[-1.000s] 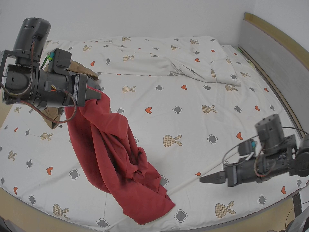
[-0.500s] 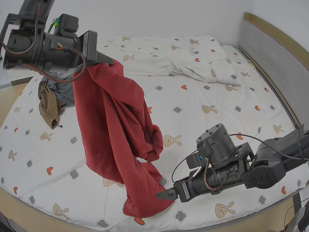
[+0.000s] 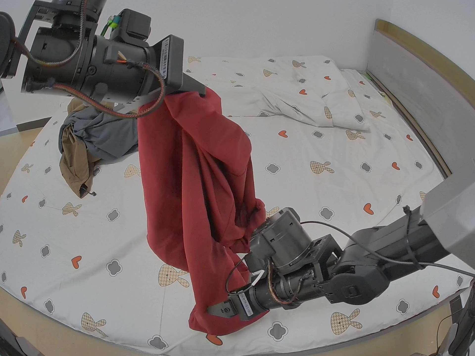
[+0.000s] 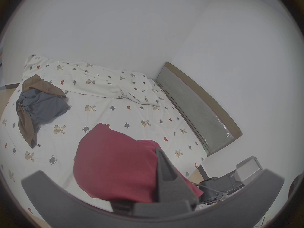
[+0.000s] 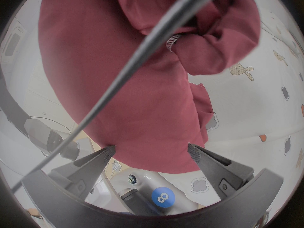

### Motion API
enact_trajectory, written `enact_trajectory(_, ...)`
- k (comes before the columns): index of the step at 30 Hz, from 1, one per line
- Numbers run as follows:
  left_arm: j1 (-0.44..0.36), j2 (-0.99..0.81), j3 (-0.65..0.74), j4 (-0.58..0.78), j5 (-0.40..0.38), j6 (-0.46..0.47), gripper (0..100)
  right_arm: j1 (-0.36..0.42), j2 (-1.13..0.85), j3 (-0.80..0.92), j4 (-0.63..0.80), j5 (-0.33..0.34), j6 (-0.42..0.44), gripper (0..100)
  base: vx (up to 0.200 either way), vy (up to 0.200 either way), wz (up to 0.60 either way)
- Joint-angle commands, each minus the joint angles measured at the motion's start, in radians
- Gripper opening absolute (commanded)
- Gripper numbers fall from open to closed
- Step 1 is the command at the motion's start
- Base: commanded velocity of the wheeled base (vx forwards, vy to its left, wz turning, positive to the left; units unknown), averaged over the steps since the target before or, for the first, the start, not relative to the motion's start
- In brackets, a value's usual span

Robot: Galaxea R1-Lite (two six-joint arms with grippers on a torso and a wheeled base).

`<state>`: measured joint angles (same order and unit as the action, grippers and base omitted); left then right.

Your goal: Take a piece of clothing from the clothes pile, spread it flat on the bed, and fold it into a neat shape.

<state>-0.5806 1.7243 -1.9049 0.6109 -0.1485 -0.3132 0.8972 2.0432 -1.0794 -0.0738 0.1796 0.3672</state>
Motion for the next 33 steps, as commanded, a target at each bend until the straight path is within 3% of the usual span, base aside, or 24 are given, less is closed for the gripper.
enact_trajectory(1,-0.033,-0.015,0.001,0.0,0.001,-0.026,0,-0.001,0.101,-0.074,0.0,0.0,-0.001,100,0.0,0.0,0.0)
enact_trajectory(3,-0.05,-0.034,0.001,0.0,0.0,-0.046,0,-0.012,0.141,-0.1,0.0,0.0,-0.001,100,0.0,0.0,0.0)
enact_trajectory(4,-0.053,-0.043,0.004,0.001,0.0,-0.049,0,-0.018,0.153,-0.105,0.0,0.0,-0.001,0,0.0,0.0,0.0)
enact_trajectory(14,-0.056,-0.127,0.07,0.001,0.0,-0.052,0,-0.055,0.153,-0.073,-0.072,-0.005,0.001,0,0.0,0.0,0.0)
enact_trajectory(19,-0.056,-0.166,0.101,0.0,0.0,-0.052,0,-0.113,0.075,-0.022,-0.1,-0.009,0.004,0,0.0,0.0,0.0)
enact_trajectory(23,-0.054,-0.155,0.109,0.0,0.0,-0.052,0,-0.101,-0.012,0.03,-0.1,-0.011,0.002,0,0.0,0.0,0.0)
enact_trajectory(27,-0.053,-0.114,0.107,-0.002,0.001,-0.05,0,-0.014,-0.09,0.076,-0.096,-0.046,-0.001,0,0.0,0.0,0.0)
enact_trajectory(28,-0.051,-0.103,0.106,-0.005,0.001,-0.052,0,0.015,-0.092,0.09,-0.098,-0.081,-0.001,100,0.0,0.0,0.0)
enact_trajectory(33,-0.053,-0.061,0.087,-0.01,0.037,-0.05,0,0.071,-0.035,0.087,-0.106,-0.213,-0.044,100,0.0,0.0,0.0)
